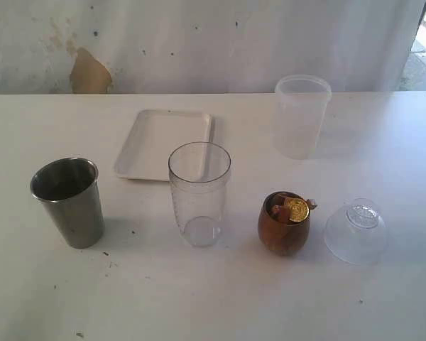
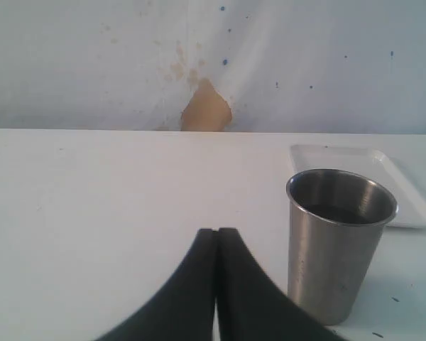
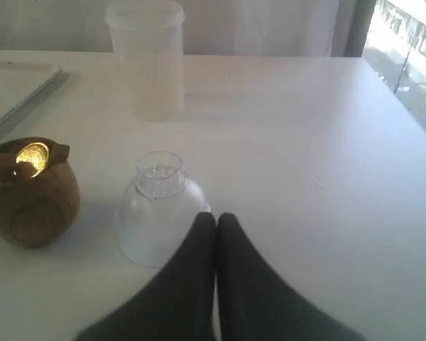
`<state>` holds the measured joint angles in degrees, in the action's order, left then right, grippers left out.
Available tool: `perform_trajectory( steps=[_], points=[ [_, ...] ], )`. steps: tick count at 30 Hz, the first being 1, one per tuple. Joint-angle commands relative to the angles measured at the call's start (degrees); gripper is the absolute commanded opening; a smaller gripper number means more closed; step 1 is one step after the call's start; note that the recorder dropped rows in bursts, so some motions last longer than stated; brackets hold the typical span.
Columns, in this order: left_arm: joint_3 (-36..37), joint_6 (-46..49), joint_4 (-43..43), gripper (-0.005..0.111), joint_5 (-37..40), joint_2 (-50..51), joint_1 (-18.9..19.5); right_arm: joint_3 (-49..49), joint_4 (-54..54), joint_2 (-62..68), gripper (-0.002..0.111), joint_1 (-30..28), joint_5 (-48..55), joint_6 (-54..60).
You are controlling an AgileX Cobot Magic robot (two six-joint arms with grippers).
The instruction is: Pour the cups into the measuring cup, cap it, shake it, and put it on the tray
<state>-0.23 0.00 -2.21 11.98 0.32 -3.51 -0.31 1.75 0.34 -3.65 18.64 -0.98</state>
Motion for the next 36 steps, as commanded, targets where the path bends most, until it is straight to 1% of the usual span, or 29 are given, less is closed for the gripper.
perform_trajectory(
  steps=[1, 2, 3, 4, 5, 6, 7, 8, 9, 10, 11, 12, 13, 14, 15, 16, 18, 20, 21, 23, 28, 31, 32, 35, 36],
  points=[
    [0.2, 0.0, 0.2, 0.000, -0.7, -0.3, -0.1, 0.3, 2.1, -0.3, 0.000, -0.4, -12.5, 6.1],
    [0.2, 0.0, 0.2, 0.000, -0.7, -0.3, -0.1, 0.3, 2.1, -0.3, 0.000, -0.4, -16.5, 6.5],
    [0.2, 0.0, 0.2, 0.000, -0.7, -0.3, -0.1, 0.3, 2.1, -0.3, 0.000, -0.4, -25.7, 6.3],
    [0.2, 0.0, 0.2, 0.000, -0.7, -0.3, -0.1, 0.3, 2.1, -0.3, 0.000, -0.4, -29.2, 6.3],
    [0.2, 0.0, 0.2, 0.000, -0.7, -0.3, -0.1, 0.3, 2.1, -0.3, 0.000, -0.4, -37.6, 6.2],
    [0.2, 0.0, 0.2, 0.000, -0.7, -0.3, -0.1, 0.3, 2.1, -0.3, 0.000, -0.4, -40.6, 6.0],
    [0.2, 0.0, 0.2, 0.000, -0.7, -0.3, -0.1, 0.3, 1.3, -0.3, 0.000, -0.4, -47.0, 5.7],
    [0.2, 0.0, 0.2, 0.000, -0.7, -0.3, -0.1, 0.3, 1.2, -0.3, 0.000, -0.4, -51.0, 2.8],
    [0.2, 0.0, 0.2, 0.000, -0.7, -0.3, -0.1, 0.3, 1.2, -0.3, 0.000, -0.4, -52.6, -4.0],
    [0.2, 0.0, 0.2, 0.000, -0.7, -0.3, -0.1, 0.3, 1.2, -0.3, 0.000, -0.4, -52.9, -13.3],
    [0.2, 0.0, 0.2, 0.000, -0.7, -0.3, -0.1, 0.3, 1.2, -0.3, 0.000, -0.4, -52.6, -18.8],
    [0.2, 0.0, 0.2, 0.000, -0.7, -0.3, -0.1, 0.3, 1.0, -0.3, 0.000, -0.4, -52.3, -20.8],
    [0.2, 0.0, 0.2, 0.000, -0.7, -0.3, -0.1, 0.3, 1.0, -0.3, 0.002, -0.4, -52.3, -19.8],
    [0.2, 0.0, 0.2, 0.000, -0.7, -0.3, -0.1, 0.3, 1.0, -0.3, 0.007, -0.4, -52.2, -18.1],
    [0.2, 0.0, 0.2, 0.000, -0.7, -0.3, -0.1, 0.3, 1.0, -0.3, 0.017, -0.4, -51.7, -17.7],
    [0.2, 0.0, 0.2, 0.000, -0.7, -0.3, -0.1, 0.3, 1.0, -0.3, 0.034, -0.4, -50.4, -17.7],
    [0.2, 0.0, 0.2, 0.000, -0.7, -0.3, -0.1, 0.3, 1.0, -0.3, 0.058, -0.4, -48.4, -17.7],
    [0.2, 0.0, 0.2, 0.000, -0.7, -0.3, -0.1, 0.1, 1.0, -0.3, 0.075, -0.4, -47.3, -17.7],
    [0.2, 0.0, 0.2, 0.000, -0.7, -0.3, -0.1, -0.4, 1.0, -0.3, 0.082, -0.4, -47.1, -17.7],
    [0.2, 0.0, 0.2, 0.000, -0.7, -0.3, -0.1, -1.0, 1.0, 0.1, 0.086, -0.4, -47.5, -17.7],
    [0.2, 0.0, 0.2, 0.000, -0.7, -0.3, -0.1, -3.0, 3.2, 5.8, 0.086, -0.4, -47.4, -21.0],
    [0.2, 0.0, 0.2, 0.000, -0.7, -0.3, -0.1, -3.7, 11.4, 11.6, 0.086, -0.4, -47.3, -26.9],
    [0.2, 0.0, 0.2, 0.000, -0.7, -0.3, -0.1, -3.7, 16.2, 14.9, 0.086, -0.4, -48.4, -30.3],
    [0.2, 0.0, 0.2, 0.000, -0.7, -0.3, -0.1, -3.7, 26.2, 23.9, 0.086, -0.4, -52.4, -36.1],
    [0.2, 0.0, 0.2, 0.000, -0.7, -0.3, -0.1, -3.7, 27.8, 26.7, 0.086, -0.4, -54.1, -36.8]
  ],
)
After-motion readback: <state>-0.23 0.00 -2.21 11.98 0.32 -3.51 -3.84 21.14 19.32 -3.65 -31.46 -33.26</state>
